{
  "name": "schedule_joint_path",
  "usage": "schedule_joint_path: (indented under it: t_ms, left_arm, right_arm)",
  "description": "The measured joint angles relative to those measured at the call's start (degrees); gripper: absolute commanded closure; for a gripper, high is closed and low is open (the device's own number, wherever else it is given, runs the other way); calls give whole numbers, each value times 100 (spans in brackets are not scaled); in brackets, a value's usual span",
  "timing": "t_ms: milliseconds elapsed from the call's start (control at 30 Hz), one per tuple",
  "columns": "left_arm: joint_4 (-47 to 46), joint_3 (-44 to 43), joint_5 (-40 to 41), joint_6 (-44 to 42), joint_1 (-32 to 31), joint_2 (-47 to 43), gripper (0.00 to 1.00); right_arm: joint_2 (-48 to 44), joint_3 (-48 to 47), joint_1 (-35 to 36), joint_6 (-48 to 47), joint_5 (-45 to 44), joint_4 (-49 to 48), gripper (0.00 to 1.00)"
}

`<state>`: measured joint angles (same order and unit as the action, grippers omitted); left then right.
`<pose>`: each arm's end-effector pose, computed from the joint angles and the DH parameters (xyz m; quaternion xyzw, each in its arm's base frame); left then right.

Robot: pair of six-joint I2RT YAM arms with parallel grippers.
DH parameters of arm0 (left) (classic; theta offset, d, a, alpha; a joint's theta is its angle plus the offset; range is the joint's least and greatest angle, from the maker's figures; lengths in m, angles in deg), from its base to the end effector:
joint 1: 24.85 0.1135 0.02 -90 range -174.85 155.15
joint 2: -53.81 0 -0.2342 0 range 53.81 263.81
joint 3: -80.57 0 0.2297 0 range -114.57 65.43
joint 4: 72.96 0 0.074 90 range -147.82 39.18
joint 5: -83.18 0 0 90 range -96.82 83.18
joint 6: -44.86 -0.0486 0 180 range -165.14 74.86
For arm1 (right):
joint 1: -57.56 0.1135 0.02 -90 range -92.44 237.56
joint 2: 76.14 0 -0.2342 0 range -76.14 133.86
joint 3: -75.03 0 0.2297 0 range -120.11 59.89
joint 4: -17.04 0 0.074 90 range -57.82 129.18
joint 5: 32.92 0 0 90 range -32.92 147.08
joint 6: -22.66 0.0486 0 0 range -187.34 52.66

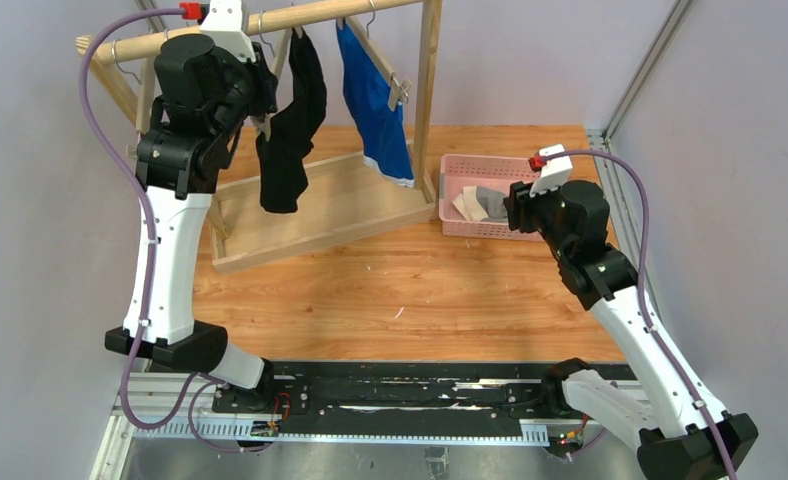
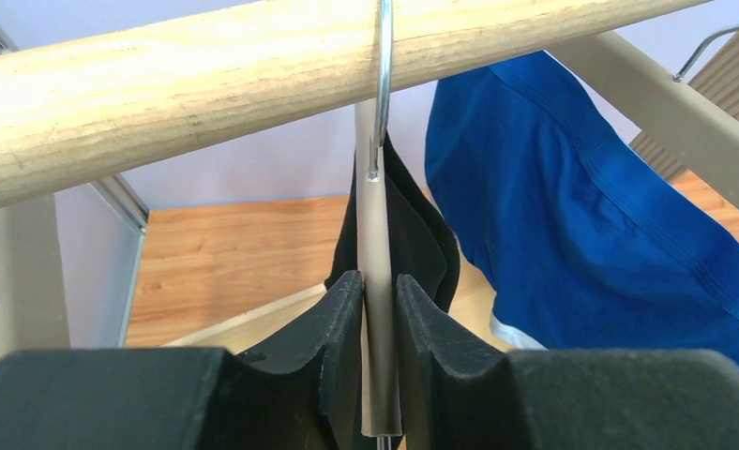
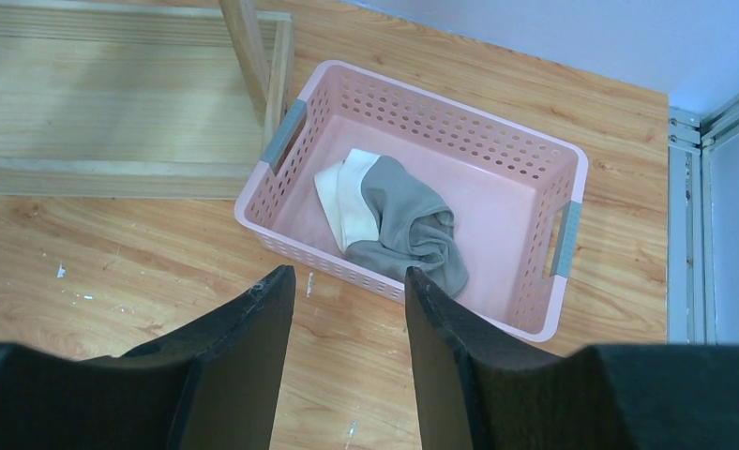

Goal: Remove the underwear clipped to the hanger

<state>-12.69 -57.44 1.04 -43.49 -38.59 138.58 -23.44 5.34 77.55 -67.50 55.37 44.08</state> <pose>0.2516 -0.0547 0.5158 0.0336 0.7480 -0.0376 0.6618 0.2058 0.0733 0.3455 -0.1246 0.7561 0.0993 0.6348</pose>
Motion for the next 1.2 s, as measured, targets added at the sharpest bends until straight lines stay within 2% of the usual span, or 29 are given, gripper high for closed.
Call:
schedule_joint_path:
  t_ms: [267,367,500,1200]
  left_arm:
    - [0,76,11,-24,0,42,74]
    - [0,118,26,-35,0,46,83]
    - [-17,173,46,-61,0,46,99]
    - [-684,505,44,-170,-2,-175,100]
  right_arm:
    - [-74,13,0,-31,2,-4,52]
    - [-74,22,2,-33,4,-7,51]
    - [-74,72,2,-35,2,-9,51]
    - [-105,245,20,-39,2,-127,50]
